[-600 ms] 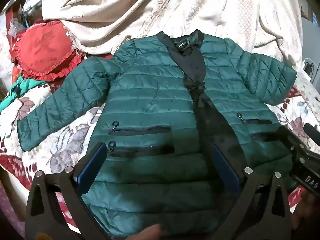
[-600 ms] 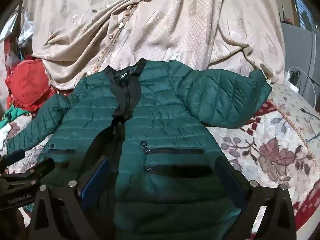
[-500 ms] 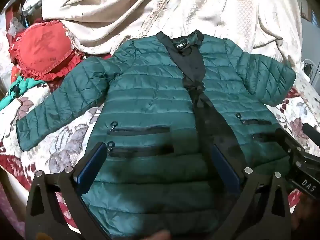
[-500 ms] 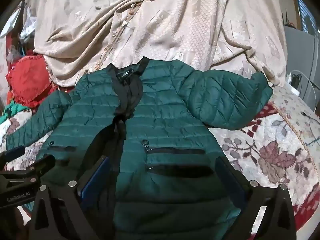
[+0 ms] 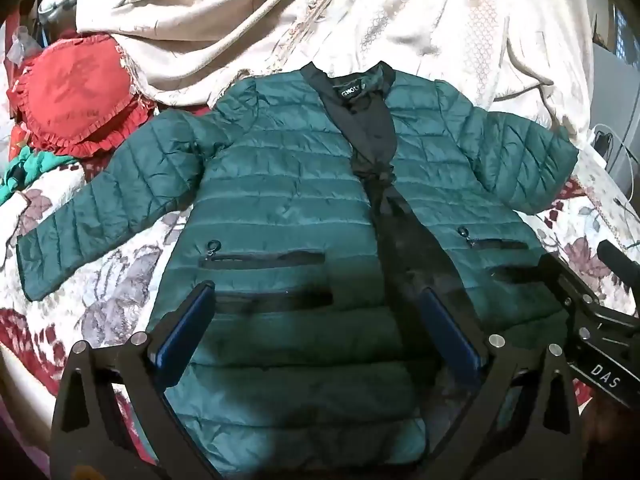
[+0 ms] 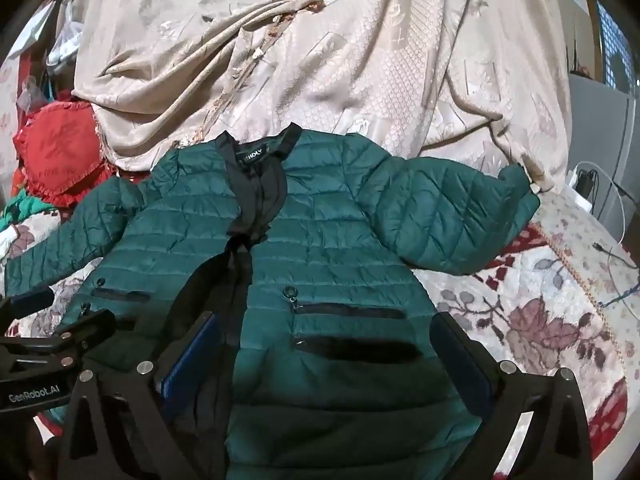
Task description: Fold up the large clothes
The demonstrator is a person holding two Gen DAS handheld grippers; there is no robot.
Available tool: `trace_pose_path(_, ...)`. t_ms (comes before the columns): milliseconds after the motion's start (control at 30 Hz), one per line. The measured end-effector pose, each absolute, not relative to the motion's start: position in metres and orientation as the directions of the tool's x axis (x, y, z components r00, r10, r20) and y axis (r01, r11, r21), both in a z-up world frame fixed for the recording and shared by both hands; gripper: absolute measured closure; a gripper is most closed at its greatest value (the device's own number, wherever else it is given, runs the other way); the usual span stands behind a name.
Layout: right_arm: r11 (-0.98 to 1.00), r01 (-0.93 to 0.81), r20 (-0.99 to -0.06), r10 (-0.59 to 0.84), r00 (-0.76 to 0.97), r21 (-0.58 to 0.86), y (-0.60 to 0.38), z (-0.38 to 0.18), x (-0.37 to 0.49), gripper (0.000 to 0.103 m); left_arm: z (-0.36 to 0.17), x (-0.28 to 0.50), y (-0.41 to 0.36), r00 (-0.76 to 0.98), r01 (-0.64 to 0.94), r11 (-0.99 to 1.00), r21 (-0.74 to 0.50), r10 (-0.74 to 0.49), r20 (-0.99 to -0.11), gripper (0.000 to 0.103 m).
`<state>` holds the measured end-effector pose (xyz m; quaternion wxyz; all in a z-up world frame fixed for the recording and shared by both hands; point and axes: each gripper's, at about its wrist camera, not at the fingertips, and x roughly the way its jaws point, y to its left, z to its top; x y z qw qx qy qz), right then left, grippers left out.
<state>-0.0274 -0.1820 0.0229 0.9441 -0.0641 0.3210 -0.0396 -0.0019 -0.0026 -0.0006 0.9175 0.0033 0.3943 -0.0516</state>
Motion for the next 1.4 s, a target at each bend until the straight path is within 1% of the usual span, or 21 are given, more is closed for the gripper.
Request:
trace_pose_path(133, 0.989, 0.025, -0.608, -0.109, 0.787, -0.145, -0.182, 0.022, -0.026, 0.0, 0.003, -0.001, 0.004, 0.681, 0.12, 0.989, -0.09, -0.148, -0.718, 0.001)
trace_pose_path(233, 0.99, 0.026, -0.612, -0.105, 0.784, -0.136, -0.184, 0.021, -0.026, 0.0, 0.008, 0.001, 0.012, 0.676, 0.145, 0.957, -0.251, -0.281, -0.681, 0.001)
trace_pose_path(267, 0.991, 0.026, -0.612, -0.104, 0.784, -0.135, -0.185, 0.02, -0.026, 0.0, 0.006, 0.003, 0.012, 0.655, 0.149, 0.947, -0.285, -0.31, -0.689, 0.001)
trace_pose_path(333, 0.99, 0.026, -0.612, -0.104, 0.784, -0.135, -0.184, 0.02, -0.026, 0.0, 0.0, 0.007, 0.008, 0.626, 0.154, 0.947, -0.282, -0.314, -0.714, 0.001)
trace_pose_path(400, 0.99, 0.025, -0.613, -0.104, 0.783, -0.136, -0.184, 0.02, -0.026, 0.0, -0.005, 0.007, 0.003, 0.616, 0.132, 0.962, -0.239, -0.269, -0.741, 0.001)
trace_pose_path(533, 0.989, 0.027, -0.617, -0.11, 0.779, -0.143, -0.184, 0.018, -0.025, 0.0, 0.0, -0.005, -0.012, 0.655, 0.142, 0.979, -0.148, -0.205, -0.727, 0.001)
trace_pose_path(600, 0.99, 0.025, -0.622, -0.108, 0.775, -0.14, -0.185, 0.017, -0.024, 0.0, -0.004, -0.007, -0.008, 0.657, 0.147, 0.98, -0.135, -0.199, -0.728, 0.001)
trace_pose_path(767, 0.989, 0.026, -0.623, -0.11, 0.774, -0.142, -0.184, 0.018, -0.023, 0.0, -0.008, -0.002, -0.001, 0.633, 0.141, 0.974, -0.179, -0.228, -0.74, 0.001)
trace_pose_path(933, 0.989, 0.024, -0.623, -0.109, 0.775, -0.143, -0.184, 0.018, -0.024, 0.0, -0.009, -0.005, 0.003, 0.646, 0.11, 0.978, -0.175, -0.204, -0.736, 0.001)
trace_pose_path(1400, 0.989, 0.024, -0.624, -0.113, 0.773, -0.149, -0.185, 0.016, -0.023, 0.0, -0.009, -0.002, 0.014, 0.636, 0.075, 0.972, -0.225, -0.22, -0.74, 0.001)
